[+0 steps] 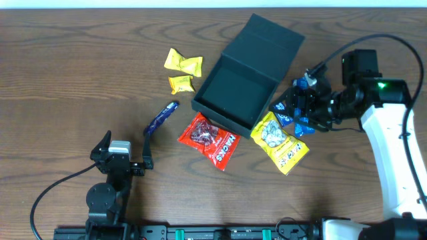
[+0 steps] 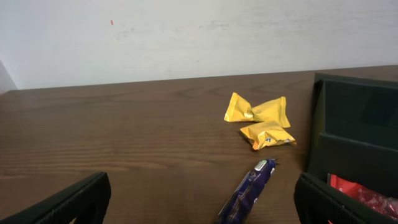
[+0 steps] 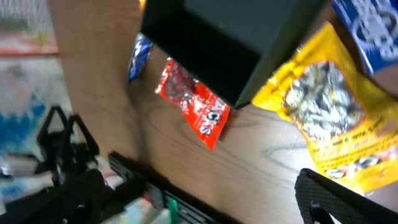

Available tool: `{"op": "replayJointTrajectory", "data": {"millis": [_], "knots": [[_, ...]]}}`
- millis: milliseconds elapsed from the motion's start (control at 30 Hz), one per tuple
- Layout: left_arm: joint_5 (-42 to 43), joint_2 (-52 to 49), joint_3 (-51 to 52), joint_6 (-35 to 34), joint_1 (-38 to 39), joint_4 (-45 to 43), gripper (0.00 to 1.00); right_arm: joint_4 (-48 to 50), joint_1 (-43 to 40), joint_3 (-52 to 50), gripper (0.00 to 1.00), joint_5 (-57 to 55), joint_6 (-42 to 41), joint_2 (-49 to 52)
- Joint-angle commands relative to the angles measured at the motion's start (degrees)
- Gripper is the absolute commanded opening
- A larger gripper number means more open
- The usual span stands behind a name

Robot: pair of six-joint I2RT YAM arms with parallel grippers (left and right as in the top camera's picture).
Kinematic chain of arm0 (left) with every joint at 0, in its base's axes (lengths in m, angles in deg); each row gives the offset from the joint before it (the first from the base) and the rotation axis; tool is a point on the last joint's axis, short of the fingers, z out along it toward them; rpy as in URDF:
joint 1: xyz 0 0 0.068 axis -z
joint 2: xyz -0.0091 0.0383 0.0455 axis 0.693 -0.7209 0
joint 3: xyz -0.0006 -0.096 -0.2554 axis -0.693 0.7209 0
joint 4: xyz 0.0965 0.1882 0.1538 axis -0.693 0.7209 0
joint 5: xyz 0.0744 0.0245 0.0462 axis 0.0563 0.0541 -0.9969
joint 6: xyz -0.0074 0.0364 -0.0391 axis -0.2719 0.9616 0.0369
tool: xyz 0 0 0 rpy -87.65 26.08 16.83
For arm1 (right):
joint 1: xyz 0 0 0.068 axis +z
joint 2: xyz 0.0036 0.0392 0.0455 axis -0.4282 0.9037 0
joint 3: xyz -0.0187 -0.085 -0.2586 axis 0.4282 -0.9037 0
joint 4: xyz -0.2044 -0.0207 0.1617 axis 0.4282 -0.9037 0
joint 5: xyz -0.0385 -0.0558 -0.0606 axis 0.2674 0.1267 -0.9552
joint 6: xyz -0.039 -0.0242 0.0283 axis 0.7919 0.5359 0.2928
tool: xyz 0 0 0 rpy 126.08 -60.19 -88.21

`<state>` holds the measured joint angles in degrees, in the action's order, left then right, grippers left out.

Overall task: Pack container
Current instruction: 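Move the right gripper toward the yellow HACKS bag beside the box, then grasp the yellow HACKS bag with the right gripper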

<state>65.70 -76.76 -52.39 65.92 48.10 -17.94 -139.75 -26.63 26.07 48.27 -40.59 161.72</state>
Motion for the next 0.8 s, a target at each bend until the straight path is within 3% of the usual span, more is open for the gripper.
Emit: {"op": "replayJointTrajectory", "data": {"millis": [0, 200, 333, 533, 767], "knots": [[0.1, 0.1, 0.6, -0.2, 0.1, 2.7, 0.95, 1.2, 0.4, -4.2, 0.99, -1.1, -10.0, -0.3], [0.1, 0.1, 0.6, -0.2, 0.1, 2.7, 0.95, 10.7, -0.7, -18.6, 0.99, 0.9, -8.3, -4.4], [0.1, 0.1, 0.6, -0.2, 0.1, 2.7, 0.95, 18.7, -6.5, -29.1, 0.99, 5.5, -12.0, -10.7], [0.1, 0.1, 0.6, -0.2, 0.1, 2.6, 0.95, 7.6, -5.1, -22.9, 0.99, -20.4, 5.2, -19.4], [0.1, 0.1, 0.6, -0.2, 0.1, 2.6, 0.95, 11.3, -2.2, -15.8, 0.99, -20.4, 7.6, -23.3]]}}
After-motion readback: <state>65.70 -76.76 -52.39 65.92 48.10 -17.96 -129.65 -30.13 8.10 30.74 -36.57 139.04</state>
